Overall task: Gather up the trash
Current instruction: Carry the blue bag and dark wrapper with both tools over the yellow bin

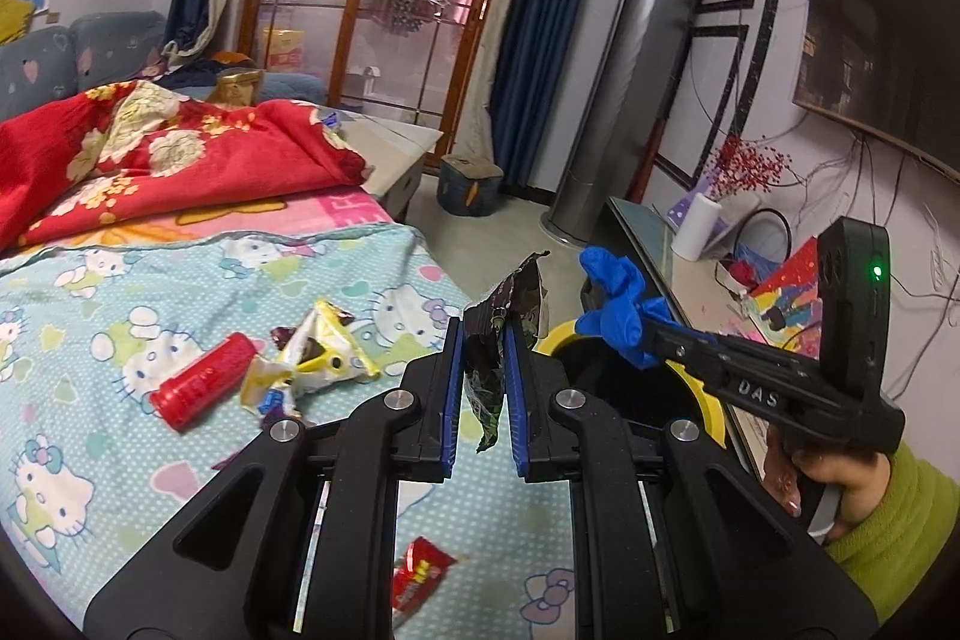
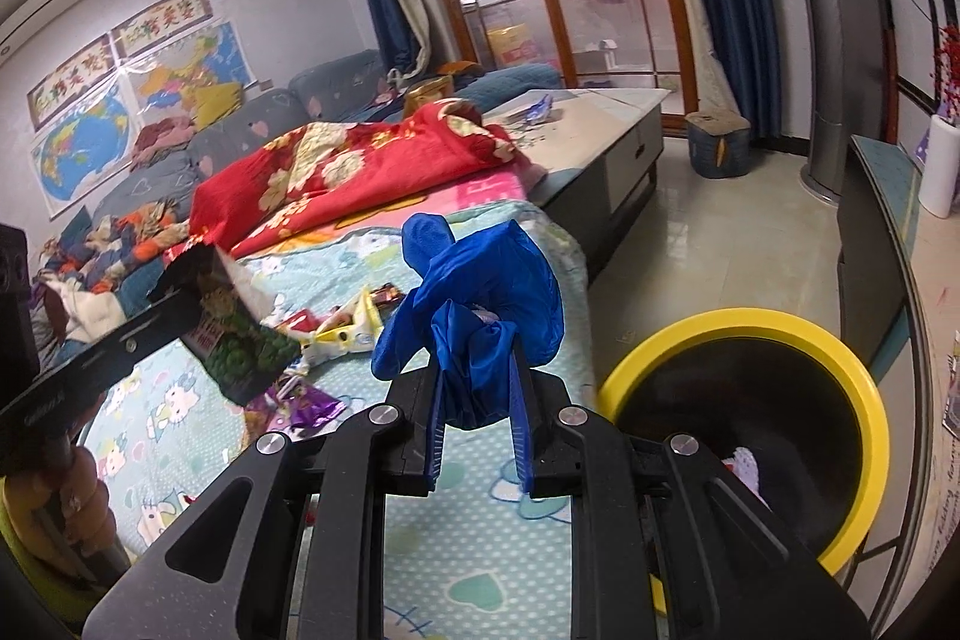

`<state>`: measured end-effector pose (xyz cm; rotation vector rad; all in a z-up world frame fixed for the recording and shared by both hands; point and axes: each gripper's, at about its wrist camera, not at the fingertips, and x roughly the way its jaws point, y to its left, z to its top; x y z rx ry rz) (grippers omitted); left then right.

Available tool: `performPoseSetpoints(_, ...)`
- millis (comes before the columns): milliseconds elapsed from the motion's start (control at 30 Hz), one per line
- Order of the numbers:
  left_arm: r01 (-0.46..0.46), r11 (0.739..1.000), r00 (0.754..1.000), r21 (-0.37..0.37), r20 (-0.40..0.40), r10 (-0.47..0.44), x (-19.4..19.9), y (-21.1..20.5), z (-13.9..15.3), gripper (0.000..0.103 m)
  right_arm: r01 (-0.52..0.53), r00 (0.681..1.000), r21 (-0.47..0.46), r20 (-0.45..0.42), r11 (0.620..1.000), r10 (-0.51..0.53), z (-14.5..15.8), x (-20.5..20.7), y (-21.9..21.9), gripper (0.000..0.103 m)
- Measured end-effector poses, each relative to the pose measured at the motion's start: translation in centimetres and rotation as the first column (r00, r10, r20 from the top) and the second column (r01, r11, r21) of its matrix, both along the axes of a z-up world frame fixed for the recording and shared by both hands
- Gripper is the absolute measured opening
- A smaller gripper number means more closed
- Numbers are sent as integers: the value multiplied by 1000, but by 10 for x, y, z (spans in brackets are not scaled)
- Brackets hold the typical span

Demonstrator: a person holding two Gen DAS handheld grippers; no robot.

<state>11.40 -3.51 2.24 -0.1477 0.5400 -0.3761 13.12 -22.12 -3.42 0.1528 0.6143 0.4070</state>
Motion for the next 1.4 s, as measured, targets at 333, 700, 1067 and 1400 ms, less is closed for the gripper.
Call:
performPoseSetpoints(333, 64, 997, 998, 32, -2, -64, 0, -29, -5, 8, 82, 997, 15, -11, 997, -82, -5, 3, -32, 18)
performPoseSetpoints(700, 131, 989, 991, 67, -10, -130, 1, -62, -13, 8, 159, 987, 40, -29, 986, -158, -12, 6, -66, 18)
performPoseSetpoints(1067, 195, 977, 981, 91, -34, -193, 1, -91, -24, 8, 215, 976, 67, -49, 974, -212, -20, 7, -90, 18)
performPoseSetpoints(1400, 262, 959, 964, 104, -67, -257, 5, -120, -39, 8, 285, 957, 75, -76, 956, -279, -31, 11, -115, 18)
